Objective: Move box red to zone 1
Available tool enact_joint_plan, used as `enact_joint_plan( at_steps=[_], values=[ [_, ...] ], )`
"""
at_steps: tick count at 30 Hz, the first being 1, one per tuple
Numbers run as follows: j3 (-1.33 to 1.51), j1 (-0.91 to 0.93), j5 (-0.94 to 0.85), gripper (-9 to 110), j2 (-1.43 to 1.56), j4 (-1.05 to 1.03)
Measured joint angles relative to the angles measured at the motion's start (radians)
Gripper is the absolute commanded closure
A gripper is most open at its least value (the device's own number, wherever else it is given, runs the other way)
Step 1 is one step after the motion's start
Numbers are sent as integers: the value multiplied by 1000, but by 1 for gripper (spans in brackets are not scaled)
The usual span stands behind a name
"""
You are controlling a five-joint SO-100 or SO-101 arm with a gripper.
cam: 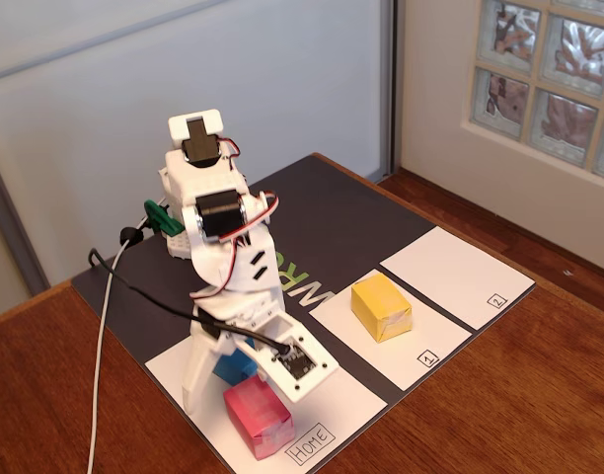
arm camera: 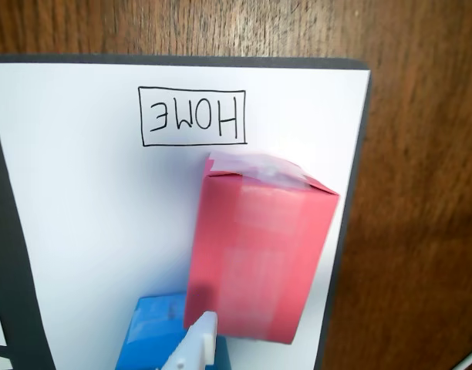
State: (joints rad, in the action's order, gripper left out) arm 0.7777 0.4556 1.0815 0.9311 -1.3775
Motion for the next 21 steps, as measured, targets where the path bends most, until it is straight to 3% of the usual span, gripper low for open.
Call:
enact_joint_plan(
  at_steps=[21],
  values=[
    [-34,-54,55,59,-152,100]
  ],
)
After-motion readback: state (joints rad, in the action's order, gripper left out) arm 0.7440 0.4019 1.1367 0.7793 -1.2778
